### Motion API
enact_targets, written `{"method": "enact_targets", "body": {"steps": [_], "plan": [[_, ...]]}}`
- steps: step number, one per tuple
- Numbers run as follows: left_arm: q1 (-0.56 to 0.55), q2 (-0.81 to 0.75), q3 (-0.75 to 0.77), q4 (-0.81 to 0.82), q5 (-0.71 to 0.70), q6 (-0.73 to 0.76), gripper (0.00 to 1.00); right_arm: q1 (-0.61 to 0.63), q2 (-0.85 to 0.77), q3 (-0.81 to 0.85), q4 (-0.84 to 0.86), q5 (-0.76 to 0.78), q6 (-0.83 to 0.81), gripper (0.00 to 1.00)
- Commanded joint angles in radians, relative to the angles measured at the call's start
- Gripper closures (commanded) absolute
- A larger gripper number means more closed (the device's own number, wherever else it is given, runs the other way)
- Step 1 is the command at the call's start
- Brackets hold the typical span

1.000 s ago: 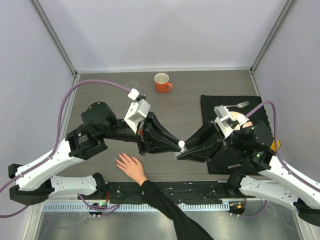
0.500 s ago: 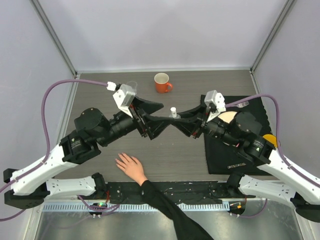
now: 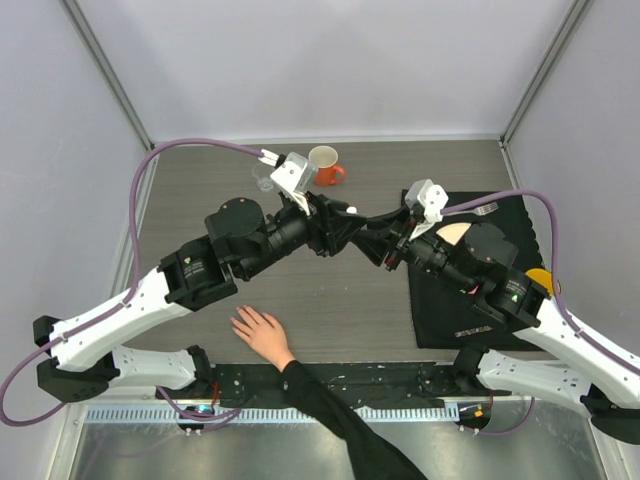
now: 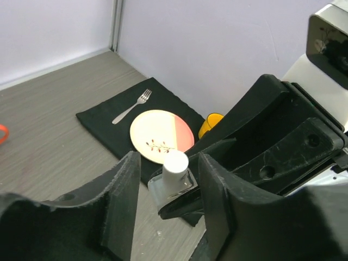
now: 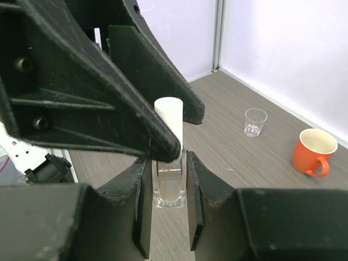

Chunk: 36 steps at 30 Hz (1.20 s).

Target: Paint the nails

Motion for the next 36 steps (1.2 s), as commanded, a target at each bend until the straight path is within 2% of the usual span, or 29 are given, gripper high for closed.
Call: {"method": "enact_targets", "body": {"steps": [1,4,6,7,8,9,10,12,13,14,16,17,18,19,21,24,27,28,29,30,32,33,36], "plan": [[-0.002,-0.021,0.035,0.022,-0.01,-0.04,0.53,0.002,-0.036,0.031,0.051,0.031,-0.007,0.99],[-0.002,-0.01,0.034,0.024,0.037,-0.061,0.64,0.002,-0.049,0.028,0.058,0.025,0.004,0.99],[-0.001,-0.001,0.04,0.024,0.08,-0.061,0.79,0.002,-0.058,0.028,0.062,0.009,0.016,0.99],[-0.002,0.004,0.044,0.021,0.146,-0.058,0.92,0.002,-0.062,0.027,0.067,-0.021,0.024,0.99],[-0.001,0.016,0.061,0.006,0.19,-0.042,0.99,0.001,-0.067,0.022,0.068,-0.043,0.037,0.99],[-0.001,0.022,0.072,-0.001,0.252,-0.031,1.0,0.002,-0.081,0.021,0.068,-0.076,0.048,0.99],[0.007,0.033,0.093,-0.007,0.428,-0.02,1.0,0.002,-0.087,0.018,0.07,-0.15,0.059,0.99],[0.013,0.071,0.12,-0.041,0.6,-0.006,1.0,0.001,-0.092,0.015,0.065,-0.275,0.097,0.99],[0.014,0.08,0.133,-0.044,0.716,-0.009,1.0,0.002,-0.092,0.01,0.071,-0.429,0.117,0.99],[0.014,0.089,0.135,-0.044,0.779,-0.017,1.0,0.002,-0.093,0.004,0.088,-0.51,0.145,0.99],[0.013,0.099,0.121,0.002,0.882,-0.052,1.0,0.002,-0.099,-0.034,0.216,-0.66,0.282,0.99],[0.013,0.096,0.108,0.031,0.981,-0.07,1.0,0.002,-0.102,-0.056,0.287,-0.769,0.345,0.99],[0.013,0.083,0.089,0.13,1.017,-0.122,1.0,0.002,-0.107,-0.076,0.356,-0.81,0.475,0.99],[0.013,0.073,0.051,0.178,1.051,-0.146,1.0,0.002,-0.116,-0.111,0.48,-0.834,0.529,0.99],[0.013,0.039,0.02,0.276,1.088,-0.175,1.0,0.002,-0.127,-0.131,0.554,-0.861,0.603,0.99],[0.013,0.01,0.0,0.271,1.065,-0.158,1.0,0.001,-0.141,-0.128,0.536,-0.842,0.581,0.99],[0.013,0.001,0.023,0.193,1.026,-0.112,1.0,0.002,-0.124,-0.105,0.453,-0.827,0.507,0.99],[0.014,-0.009,0.04,0.136,0.998,-0.074,0.96,0.002,-0.119,-0.087,0.4,-0.819,0.452,0.99],[0.013,-0.015,0.049,0.098,0.967,-0.054,0.88,0.002,-0.106,-0.076,0.362,-0.807,0.421,0.99],[0.014,-0.022,0.06,0.07,0.896,-0.026,0.65,0.001,-0.101,-0.062,0.276,-0.76,0.379,0.99],[0.013,-0.058,0.063,-0.004,0.809,0.035,0.47,0.001,-0.087,-0.022,0.188,-0.695,0.256,0.99],[0.014,-0.073,0.06,-0.02,0.704,0.053,0.36,0.002,-0.081,-0.01,0.109,-0.622,0.217,0.99],[0.014,-0.121,0.054,-0.068,0.532,0.087,0.3,0.002,-0.063,0.031,-0.02,-0.49,0.087,0.99]]}}
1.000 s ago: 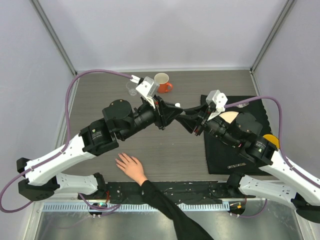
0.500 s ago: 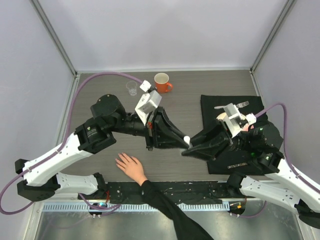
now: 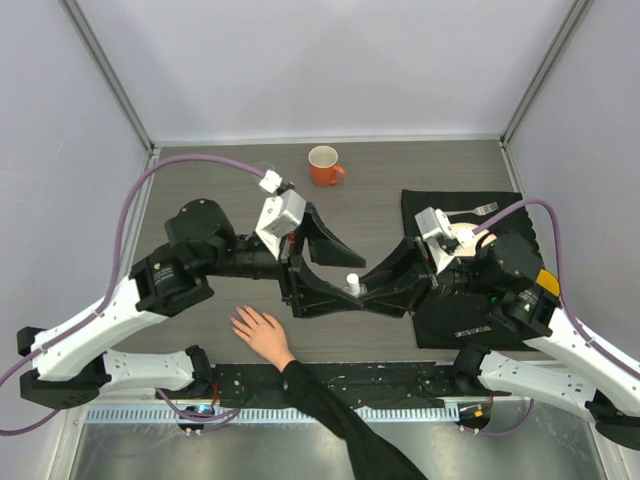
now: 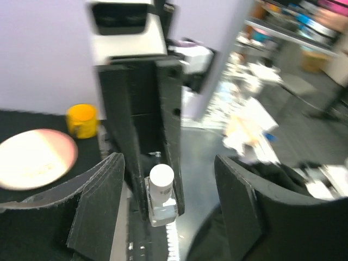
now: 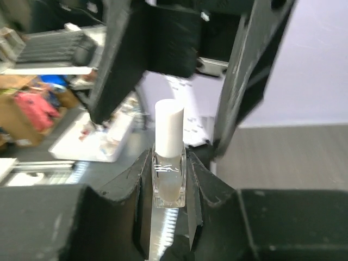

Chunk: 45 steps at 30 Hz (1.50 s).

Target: Paint the nails

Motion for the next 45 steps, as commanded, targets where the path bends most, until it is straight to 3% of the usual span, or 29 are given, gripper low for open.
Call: {"method": "enact_targets", "body": {"steps": [1,3,4,8,20,22,26,27,30,32,33,34,38,39,40,45], "plan": [[0.005,-0.068,0.025,-0.112,-0.415,0.093,0.29,0.007,0.026,0.098,-0.215,0.29,-0.25,0.99],[0.005,-0.076,0.023,-0.122,-0.546,0.074,0.29,0.007,0.046,0.106,-0.256,0.4,-0.32,0.99],[0.005,-0.073,0.025,-0.129,-0.68,0.065,0.29,0.007,0.05,0.106,-0.258,0.497,-0.332,0.99],[0.005,-0.045,0.023,-0.136,-0.81,0.054,0.33,0.007,0.064,0.105,-0.232,0.619,-0.367,0.99],[0.005,0.098,0.106,-0.196,-0.754,0.03,0.5,0.007,0.043,0.099,-0.184,0.712,-0.358,0.99],[0.005,0.104,0.104,-0.187,-0.717,0.018,0.57,0.007,0.032,0.093,-0.169,0.712,-0.349,0.99],[0.005,0.125,0.124,-0.196,-0.627,-0.002,0.9,0.007,0.009,0.088,-0.151,0.686,-0.309,0.99],[0.005,0.128,0.127,-0.196,-0.589,-0.004,0.93,0.007,-0.002,0.085,-0.146,0.677,-0.3,0.99],[0.005,0.136,0.129,-0.184,-0.422,-0.006,1.0,0.007,-0.02,0.083,-0.14,0.61,-0.26,0.99],[0.005,0.119,0.1,-0.149,-0.193,0.004,1.0,0.007,-0.028,0.082,-0.14,0.436,-0.232,0.99],[0.005,0.112,0.08,-0.08,-0.132,0.005,1.0,0.007,-0.025,0.085,-0.138,0.301,-0.208,0.99],[0.005,0.095,0.056,-0.048,-0.076,0.004,1.0,0.005,-0.006,0.085,-0.122,0.066,-0.171,0.99],[0.005,0.029,-0.04,0.071,0.011,-0.015,1.0,0.007,0.06,0.013,0.221,-0.243,0.206,0.99],[0.005,0.012,-0.047,0.086,0.022,-0.018,1.0,0.007,0.058,-0.042,0.368,-0.24,0.26,0.99],[0.005,0.006,-0.052,0.104,0.027,-0.022,1.0,0.007,0.042,-0.059,0.407,-0.23,0.301,0.99],[0.005,-0.028,-0.052,0.083,-0.042,-0.009,1.0,0.007,0.02,-0.043,0.256,-0.116,0.178,0.99]]}}
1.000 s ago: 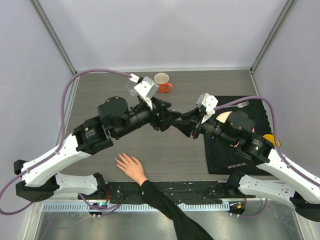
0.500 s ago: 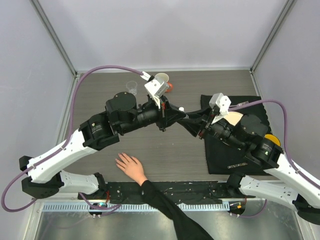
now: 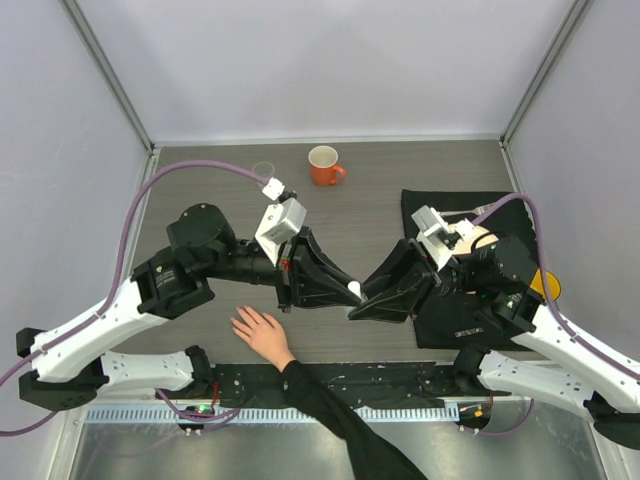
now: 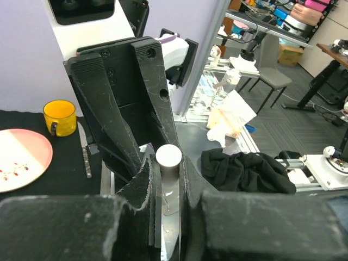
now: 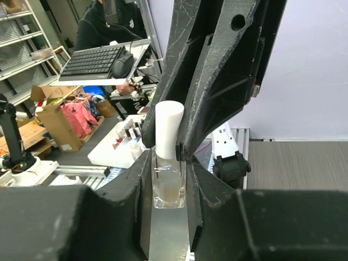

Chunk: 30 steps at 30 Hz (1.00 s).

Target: Paint the nails

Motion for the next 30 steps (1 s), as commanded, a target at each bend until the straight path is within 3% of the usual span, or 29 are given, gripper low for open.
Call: {"method": "enact_targets", "body": {"steps": [1,2,5,8,10,16,25,30], "plan": [[0.004,0.0,0.006,0.05,-0.069,0.013,0.93,0.008,-0.012,0.023,0.009,-0.016,-0.05,0.99],[0.004,-0.006,0.007,0.036,-0.102,0.023,0.69,0.008,-0.01,0.047,-0.079,0.014,-0.085,0.99],[0.004,-0.053,-0.002,-0.004,-0.271,0.053,0.39,0.008,-0.01,0.087,-0.223,0.13,-0.209,0.99],[0.004,-0.101,-0.027,-0.003,-0.463,0.056,0.32,0.008,-0.003,0.119,-0.349,0.261,-0.318,0.99],[0.004,-0.119,-0.051,0.01,-0.6,0.045,0.29,0.009,0.013,0.13,-0.394,0.373,-0.371,0.99],[0.004,-0.106,-0.03,-0.021,-0.767,0.05,0.29,0.008,0.051,0.172,-0.454,0.599,-0.483,0.99],[0.004,0.109,0.174,-0.286,-0.724,0.077,0.36,0.008,0.086,0.204,-0.468,0.708,-0.541,0.99],[0.004,0.166,0.211,-0.332,-0.718,0.065,0.42,0.008,0.074,0.199,-0.462,0.731,-0.537,0.99]]}}
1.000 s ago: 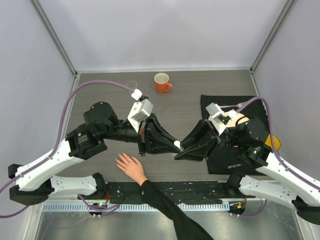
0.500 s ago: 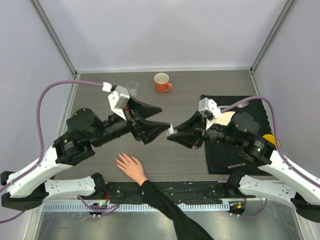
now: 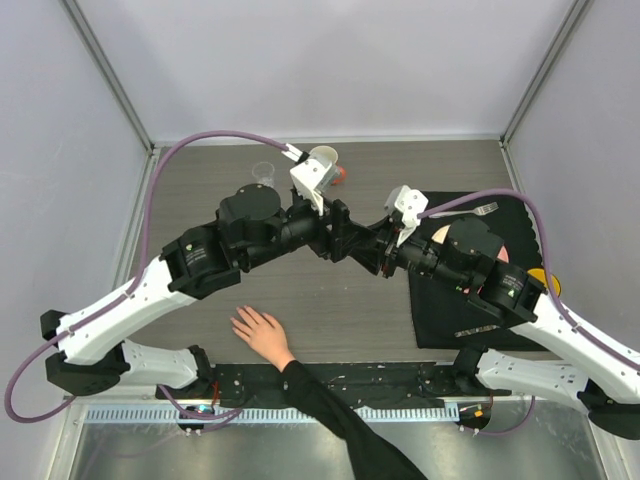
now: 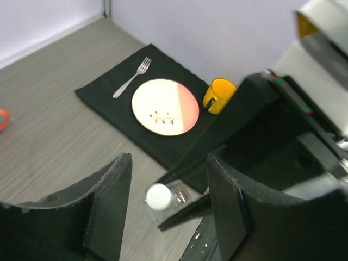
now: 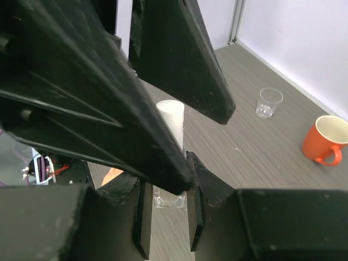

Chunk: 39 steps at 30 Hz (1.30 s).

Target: Paint the nails

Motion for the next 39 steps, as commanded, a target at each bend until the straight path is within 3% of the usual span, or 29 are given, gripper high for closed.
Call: {"method": "enact_targets", "body": {"steps": [1,6,8,10,12,14,16,19,22,23,24,25,27,29,32,33,34,35,36,38,39], "plan": [[0.003,0.007,0.044,-0.079,0.006,0.002,0.44,0.002,-0.019,0.043,0.048,0.056,-0.014,0.99],[0.003,0.001,0.028,-0.048,0.047,-0.03,0.7,0.002,-0.051,0.029,0.062,0.059,0.007,0.99],[0.003,-0.005,0.015,-0.027,0.064,-0.058,0.69,0.002,-0.058,0.029,0.065,0.059,0.014,0.99],[0.003,-0.02,-0.001,-0.011,0.073,-0.076,0.62,0.002,-0.069,0.029,0.067,0.051,0.041,0.99],[0.003,-0.032,-0.028,0.025,0.079,-0.105,0.65,0.002,-0.088,0.027,0.071,0.043,0.063,0.99],[0.003,-0.052,-0.066,0.068,0.133,-0.121,0.77,0.002,-0.101,0.02,0.087,0.019,0.081,0.99],[0.003,-0.066,-0.092,0.139,0.193,-0.128,1.0,0.002,-0.114,0.018,0.101,-0.038,0.109,0.99],[0.003,-0.091,-0.132,0.237,0.412,-0.113,1.0,0.002,-0.124,0.011,0.119,-0.168,0.144,0.99],[0.003,-0.109,-0.164,0.329,0.666,-0.115,1.0,0.002,-0.117,-0.017,0.202,-0.471,0.24,0.99],[0.003,-0.111,-0.173,0.352,0.714,-0.127,1.0,0.002,-0.105,-0.028,0.255,-0.644,0.3,0.99],[0.003,-0.121,-0.178,0.371,0.783,-0.136,1.0,0.002,-0.092,-0.035,0.362,-0.702,0.358,0.99],[0.003,-0.126,-0.181,0.398,0.803,-0.15,1.0,0.002,-0.08,-0.07,0.443,-0.754,0.509,0.99],[0.003,-0.141,-0.187,0.406,0.832,-0.156,1.0,0.004,-0.074,-0.127,0.679,-0.79,0.631,0.99],[0.003,-0.152,-0.195,0.418,0.84,-0.158,1.0,0.002,-0.08,-0.17,0.726,-0.788,0.684,0.99],[0.003,-0.175,-0.189,0.376,0.799,-0.128,1.0,0.002,-0.085,-0.164,0.693,-0.768,0.635,0.99],[0.003,-0.181,-0.181,0.35,0.741,-0.113,0.98,0.002,-0.085,-0.146,0.618,-0.748,0.603,0.99],[0.003,-0.195,-0.169,0.316,0.707,-0.098,0.88,0.002,-0.086,-0.131,0.563,-0.73,0.563,0.99],[0.003,-0.204,-0.163,0.27,0.669,-0.07,0.63,0.002,-0.086,-0.114,0.5,-0.71,0.459,0.99],[0.003,-0.213,-0.157,0.241,0.634,-0.058,0.52,0.001,-0.082,-0.083,0.383,-0.661,0.414,0.99],[0.003,-0.246,-0.147,0.205,0.532,-0.021,0.37,0.001,-0.078,-0.052,0.268,-0.601,0.281,0.99],[0.003,-0.256,-0.147,0.175,0.502,-0.009,0.34,0.004,-0.074,-0.031,0.175,-0.568,0.238,0.99]]}}
